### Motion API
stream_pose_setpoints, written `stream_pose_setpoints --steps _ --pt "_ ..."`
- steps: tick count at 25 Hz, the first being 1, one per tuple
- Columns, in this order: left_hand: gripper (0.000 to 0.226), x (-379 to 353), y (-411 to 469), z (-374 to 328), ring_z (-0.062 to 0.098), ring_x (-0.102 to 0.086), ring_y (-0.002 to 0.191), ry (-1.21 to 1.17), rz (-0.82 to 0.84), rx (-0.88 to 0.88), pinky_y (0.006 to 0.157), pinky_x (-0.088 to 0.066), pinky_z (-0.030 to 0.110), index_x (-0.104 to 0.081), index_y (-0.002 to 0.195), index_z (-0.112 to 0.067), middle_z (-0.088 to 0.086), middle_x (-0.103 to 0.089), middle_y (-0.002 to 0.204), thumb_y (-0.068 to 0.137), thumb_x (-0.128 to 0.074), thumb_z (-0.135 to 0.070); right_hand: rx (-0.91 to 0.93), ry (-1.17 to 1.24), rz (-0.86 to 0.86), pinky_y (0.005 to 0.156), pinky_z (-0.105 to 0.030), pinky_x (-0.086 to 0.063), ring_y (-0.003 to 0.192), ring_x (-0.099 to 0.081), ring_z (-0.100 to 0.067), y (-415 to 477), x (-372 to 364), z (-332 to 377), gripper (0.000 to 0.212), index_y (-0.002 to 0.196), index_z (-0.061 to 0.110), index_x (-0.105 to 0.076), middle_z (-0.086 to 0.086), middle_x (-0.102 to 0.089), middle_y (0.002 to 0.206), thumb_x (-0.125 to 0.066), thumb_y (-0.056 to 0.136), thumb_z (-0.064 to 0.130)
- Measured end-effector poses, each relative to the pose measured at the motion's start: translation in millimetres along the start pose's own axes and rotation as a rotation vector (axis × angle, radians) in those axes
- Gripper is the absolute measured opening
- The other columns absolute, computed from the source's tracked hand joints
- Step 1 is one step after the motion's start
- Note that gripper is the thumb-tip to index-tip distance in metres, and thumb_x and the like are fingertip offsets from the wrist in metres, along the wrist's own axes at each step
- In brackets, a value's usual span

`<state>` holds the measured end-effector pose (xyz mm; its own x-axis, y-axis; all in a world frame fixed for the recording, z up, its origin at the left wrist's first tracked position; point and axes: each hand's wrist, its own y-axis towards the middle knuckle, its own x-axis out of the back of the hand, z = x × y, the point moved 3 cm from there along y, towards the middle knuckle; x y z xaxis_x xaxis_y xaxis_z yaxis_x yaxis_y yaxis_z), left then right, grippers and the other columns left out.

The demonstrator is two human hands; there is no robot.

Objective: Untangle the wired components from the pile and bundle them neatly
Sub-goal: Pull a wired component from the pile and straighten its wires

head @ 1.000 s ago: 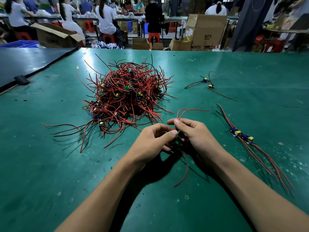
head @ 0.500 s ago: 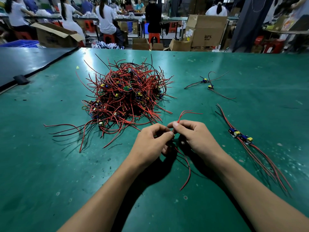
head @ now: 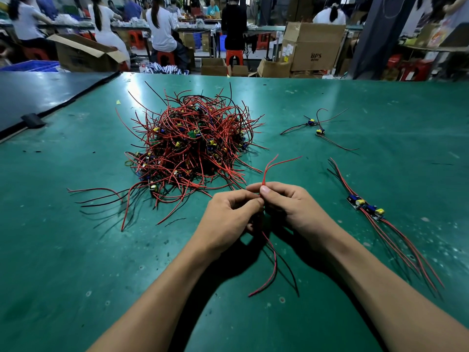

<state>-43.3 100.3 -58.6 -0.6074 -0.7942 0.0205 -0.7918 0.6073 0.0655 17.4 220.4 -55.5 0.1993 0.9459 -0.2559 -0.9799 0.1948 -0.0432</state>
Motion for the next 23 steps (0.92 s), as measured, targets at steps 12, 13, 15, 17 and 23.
stream_pose_setpoints --steps 12,13,15,17,23 --pt "0.019 -2 3 2 0.018 -0.054 0.057 0.191 0.009 0.032 0.063 -0.045 0.031 -0.07 0.071 -0.012 0.005 -0.061 0.064 0.089 -0.064 -0.015 0.179 -0.582 -0.369 0.062 -0.007 -0.039 0.064 -0.059 0.009 7 20 8 0.022 0.094 0.016 -0.08 0.022 -0.067 0.064 -0.064 0.097 0.032" --pt "0.019 -1 4 2 0.017 -0.054 0.058 0.189 0.015 0.03 0.063 -0.045 0.031 -0.071 0.072 -0.012 0.004 -0.062 0.065 0.089 -0.064 -0.015 0.198 -0.595 -0.406 0.058 -0.006 -0.036 0.058 -0.057 0.009 8 22 7 0.023 0.094 0.015 -0.079 0.025 -0.061 0.055 -0.064 0.097 0.031" --pt "0.019 0 5 2 0.016 -0.054 0.06 0.184 0.027 0.024 0.064 -0.045 0.03 -0.071 0.073 -0.011 0.003 -0.063 0.065 0.09 -0.064 -0.014 0.2 -0.557 -0.446 0.049 -0.013 -0.03 0.041 -0.045 0.002 11 20 1 0.026 0.093 0.015 -0.078 0.018 -0.048 0.043 -0.06 0.099 0.033" --pt "0.019 1 6 3 0.018 -0.054 0.063 0.154 0.038 0.036 0.065 -0.043 0.033 -0.07 0.073 -0.009 0.007 -0.061 0.066 0.09 -0.063 -0.012 0.135 -0.357 -0.412 0.043 -0.019 -0.024 0.037 -0.03 -0.005 12 14 -5 0.031 0.088 0.016 -0.075 0.007 -0.038 0.044 -0.056 0.101 0.037" --pt "0.012 -3 3 4 0.015 -0.063 0.067 0.117 0.023 -0.025 0.067 -0.051 0.032 -0.073 0.088 -0.009 0.013 -0.074 0.081 0.092 -0.065 -0.016 0.018 0.019 -0.253 0.038 -0.016 -0.036 0.036 -0.036 -0.007 8 4 -7 0.028 0.085 0.016 -0.077 -0.001 -0.039 0.046 -0.062 0.096 0.037"
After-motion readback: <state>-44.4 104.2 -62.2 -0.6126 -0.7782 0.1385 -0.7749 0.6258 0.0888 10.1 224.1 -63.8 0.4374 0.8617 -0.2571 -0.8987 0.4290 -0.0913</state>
